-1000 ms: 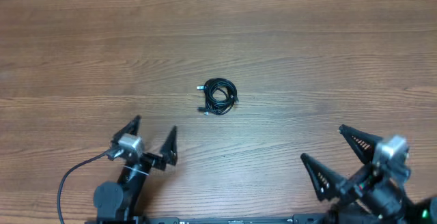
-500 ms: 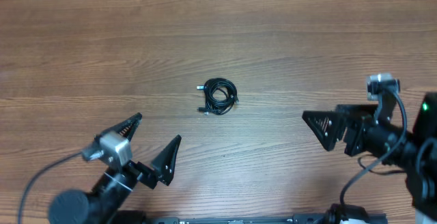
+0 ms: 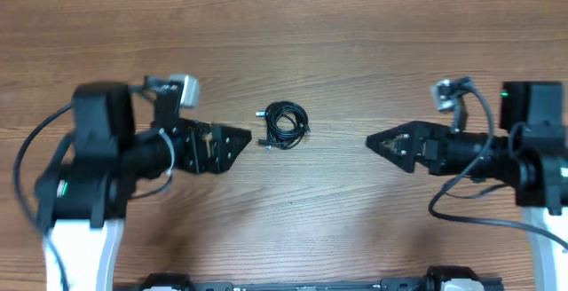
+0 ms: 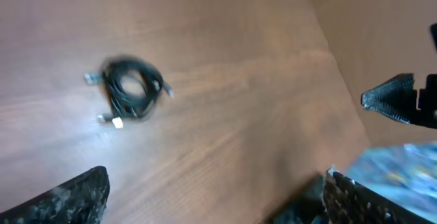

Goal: Untangle cables
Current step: 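Move both grippers inward toward the black cable coil, then grasp the black cable coil with both grippers from either side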

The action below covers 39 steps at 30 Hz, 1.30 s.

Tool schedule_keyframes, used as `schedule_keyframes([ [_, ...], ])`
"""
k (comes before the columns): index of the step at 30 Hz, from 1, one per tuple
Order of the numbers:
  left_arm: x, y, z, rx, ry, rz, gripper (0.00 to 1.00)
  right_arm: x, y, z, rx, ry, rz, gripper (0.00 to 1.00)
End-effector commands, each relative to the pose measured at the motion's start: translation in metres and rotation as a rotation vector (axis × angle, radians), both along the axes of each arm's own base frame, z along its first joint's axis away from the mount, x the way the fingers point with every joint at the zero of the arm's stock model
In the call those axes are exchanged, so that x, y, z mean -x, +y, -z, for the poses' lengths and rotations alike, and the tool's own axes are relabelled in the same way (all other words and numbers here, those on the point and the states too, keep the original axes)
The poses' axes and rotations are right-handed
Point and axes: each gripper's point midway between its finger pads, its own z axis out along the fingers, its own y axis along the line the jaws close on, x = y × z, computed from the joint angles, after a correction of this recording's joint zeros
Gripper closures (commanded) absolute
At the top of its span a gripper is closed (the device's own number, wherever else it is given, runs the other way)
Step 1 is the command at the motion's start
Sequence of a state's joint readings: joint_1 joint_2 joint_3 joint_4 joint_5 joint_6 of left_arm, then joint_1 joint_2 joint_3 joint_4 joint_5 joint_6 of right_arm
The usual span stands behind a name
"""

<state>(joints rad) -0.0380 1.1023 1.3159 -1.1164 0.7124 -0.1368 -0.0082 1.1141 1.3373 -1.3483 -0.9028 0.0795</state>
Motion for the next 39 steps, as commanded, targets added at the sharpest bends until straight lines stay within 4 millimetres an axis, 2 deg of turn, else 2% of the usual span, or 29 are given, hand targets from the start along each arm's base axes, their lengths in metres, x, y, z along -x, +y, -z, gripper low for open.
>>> schedule_keyframes([
  [1,-0.011,-0.009,0.021,0.039,0.123,0.052,0.00,-0.008,0.006,0.021,0.083,0.077,0.003,0.00],
  [5,-0.028,-0.012,0.053,0.011,0.232,0.056,0.00,-0.023,0.018,0.045,0.144,0.173,0.019,0.01],
  [9,-0.045,-0.015,0.086,-0.084,0.283,0.055,0.01,-0.032,0.045,0.069,0.168,0.222,-0.070,0.01],
  [12,-0.059,-0.026,0.101,-0.093,0.287,0.078,0.00,-0.038,0.062,0.085,0.181,0.250,-0.119,0.01],
  [19,-0.087,-0.044,0.143,-0.086,0.352,0.087,0.00,-0.048,0.073,0.119,0.201,0.384,-0.113,0.00],
  [21,-0.098,-0.046,0.155,-0.086,0.347,0.087,0.02,-0.049,0.073,0.123,0.204,0.396,-0.114,0.00],
  [24,-0.113,-0.047,0.174,-0.093,0.343,0.080,0.11,-0.049,0.073,0.123,0.204,0.394,-0.114,0.00],
  [28,-0.130,-0.034,0.212,-0.144,0.455,-0.089,0.27,-0.050,0.072,0.123,0.211,0.392,-0.111,0.00],
  [32,-0.132,-0.043,0.230,-0.094,0.509,-0.071,0.34,-0.051,0.073,0.123,0.208,0.384,-0.111,0.00],
  [37,-0.135,-0.049,0.246,-0.083,0.524,-0.054,0.34,-0.055,0.074,0.122,0.202,0.364,-0.110,0.00],
  [39,-0.135,-0.054,0.251,-0.086,0.525,-0.043,0.37,-0.056,0.075,0.122,0.201,0.358,-0.109,0.00],
])
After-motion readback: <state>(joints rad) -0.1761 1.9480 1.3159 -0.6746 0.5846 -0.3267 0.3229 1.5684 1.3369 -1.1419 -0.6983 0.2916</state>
